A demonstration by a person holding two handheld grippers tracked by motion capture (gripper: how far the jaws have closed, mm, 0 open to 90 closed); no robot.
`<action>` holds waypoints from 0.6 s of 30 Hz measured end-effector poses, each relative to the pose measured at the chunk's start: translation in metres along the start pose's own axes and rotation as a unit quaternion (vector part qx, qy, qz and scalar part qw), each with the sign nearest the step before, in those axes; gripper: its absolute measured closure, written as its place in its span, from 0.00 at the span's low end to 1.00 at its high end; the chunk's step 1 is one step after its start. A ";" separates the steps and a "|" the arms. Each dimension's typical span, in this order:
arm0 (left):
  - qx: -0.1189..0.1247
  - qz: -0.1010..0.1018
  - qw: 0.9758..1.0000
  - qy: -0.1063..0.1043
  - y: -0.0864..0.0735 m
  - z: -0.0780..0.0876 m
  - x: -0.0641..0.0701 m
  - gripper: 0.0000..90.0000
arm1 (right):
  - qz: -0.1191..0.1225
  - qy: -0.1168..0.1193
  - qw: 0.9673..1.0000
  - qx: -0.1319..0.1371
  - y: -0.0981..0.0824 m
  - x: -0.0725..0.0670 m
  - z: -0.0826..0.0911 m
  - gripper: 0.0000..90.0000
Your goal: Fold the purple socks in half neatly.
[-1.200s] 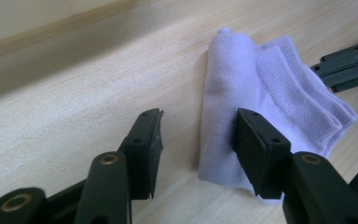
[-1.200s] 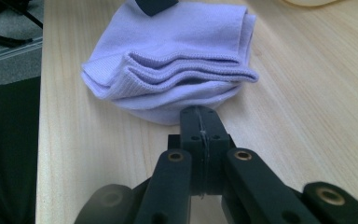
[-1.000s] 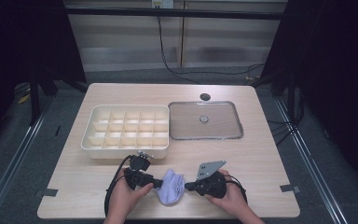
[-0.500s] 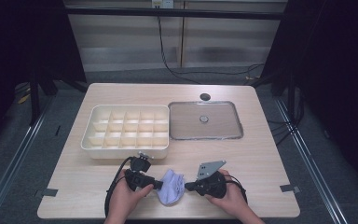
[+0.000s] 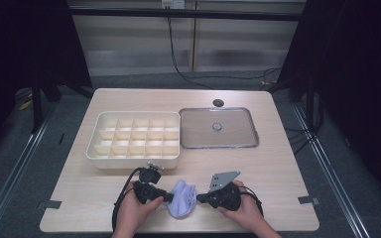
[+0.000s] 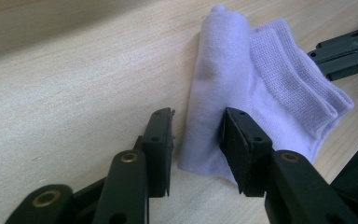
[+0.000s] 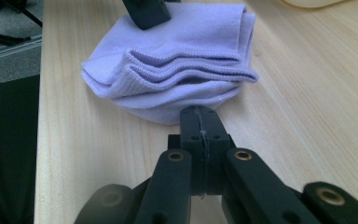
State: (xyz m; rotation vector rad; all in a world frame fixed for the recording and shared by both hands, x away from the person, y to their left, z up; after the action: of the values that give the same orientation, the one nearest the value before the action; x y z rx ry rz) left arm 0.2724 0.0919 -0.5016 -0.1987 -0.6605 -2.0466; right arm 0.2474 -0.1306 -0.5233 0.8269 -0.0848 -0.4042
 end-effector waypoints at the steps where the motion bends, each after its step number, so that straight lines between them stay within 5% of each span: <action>1: -0.001 0.000 1.000 -0.002 0.000 0.000 0.000 0.73 | 0.000 -0.001 1.000 0.000 0.000 0.000 0.000 1.00; 11: -0.010 0.000 1.000 -0.015 0.000 0.002 0.005 0.90 | -0.001 -0.001 1.000 0.000 0.000 0.000 0.000 1.00; 18: -0.007 0.006 1.000 -0.023 0.000 0.003 0.004 0.92 | -0.001 -0.004 1.000 0.001 0.000 -0.001 0.000 1.00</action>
State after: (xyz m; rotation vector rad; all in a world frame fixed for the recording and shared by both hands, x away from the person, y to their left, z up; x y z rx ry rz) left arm 0.2699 0.0901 -0.4977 -0.2588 -0.6712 -2.0403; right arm 0.2467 -0.1304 -0.5234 0.8273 -0.0925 -0.4085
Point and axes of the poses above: each handheld gripper's, and its own axes: z roughly backward along the jaws, y roughly out of its top, x roughly to its right, the point moved 3 cm from there along -z, roughly forward along the jaws, and after that the axes turned 1 degree about z, right-handed, at the moved point
